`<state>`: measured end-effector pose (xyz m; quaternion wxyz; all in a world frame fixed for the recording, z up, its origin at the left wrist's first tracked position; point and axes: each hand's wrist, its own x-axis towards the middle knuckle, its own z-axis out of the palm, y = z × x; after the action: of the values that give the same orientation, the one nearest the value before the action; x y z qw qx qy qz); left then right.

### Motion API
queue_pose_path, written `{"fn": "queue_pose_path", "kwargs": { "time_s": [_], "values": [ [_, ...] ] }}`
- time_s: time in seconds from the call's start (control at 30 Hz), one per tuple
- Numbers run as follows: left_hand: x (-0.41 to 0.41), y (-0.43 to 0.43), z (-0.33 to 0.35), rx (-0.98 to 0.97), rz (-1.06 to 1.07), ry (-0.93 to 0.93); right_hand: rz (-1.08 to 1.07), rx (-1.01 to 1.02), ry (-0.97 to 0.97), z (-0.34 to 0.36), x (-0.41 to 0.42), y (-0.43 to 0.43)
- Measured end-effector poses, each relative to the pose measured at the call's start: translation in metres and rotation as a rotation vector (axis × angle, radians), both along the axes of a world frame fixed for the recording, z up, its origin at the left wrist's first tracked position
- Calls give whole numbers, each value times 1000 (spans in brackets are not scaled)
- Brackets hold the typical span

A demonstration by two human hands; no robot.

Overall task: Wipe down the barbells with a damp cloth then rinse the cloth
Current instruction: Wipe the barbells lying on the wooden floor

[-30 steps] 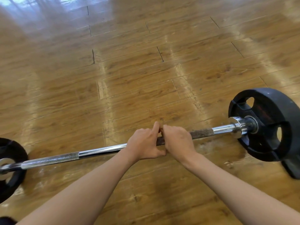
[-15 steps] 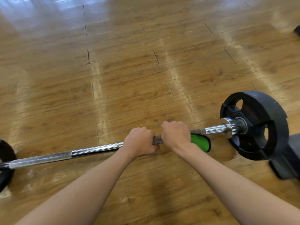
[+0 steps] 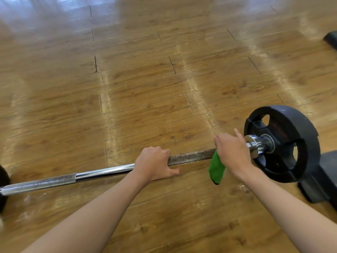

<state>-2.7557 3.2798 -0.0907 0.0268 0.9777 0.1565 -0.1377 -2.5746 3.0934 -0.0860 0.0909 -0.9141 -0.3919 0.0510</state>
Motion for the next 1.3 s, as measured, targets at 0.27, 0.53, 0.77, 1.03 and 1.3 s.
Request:
{"fn": "queue_pose_path", "kwargs": {
  "time_s": [0.27,0.53,0.77,1.03,1.3],
  "values": [
    [0,0,3,25,-16,-69,-224,367,-135,13,42,14],
    [-2,1,-5,3,-8,-131,-8,228,-77,-11,18,-16],
    [10,-11,3,-17,67,-77,13,150,-184,-17,-1,-43],
    [90,-66,1,-256,-125,98,-93,80,55,-3,8,-11],
    [85,-69,6,-235,-137,81,-2,98,-105,1,-4,-48]
  ]
}}
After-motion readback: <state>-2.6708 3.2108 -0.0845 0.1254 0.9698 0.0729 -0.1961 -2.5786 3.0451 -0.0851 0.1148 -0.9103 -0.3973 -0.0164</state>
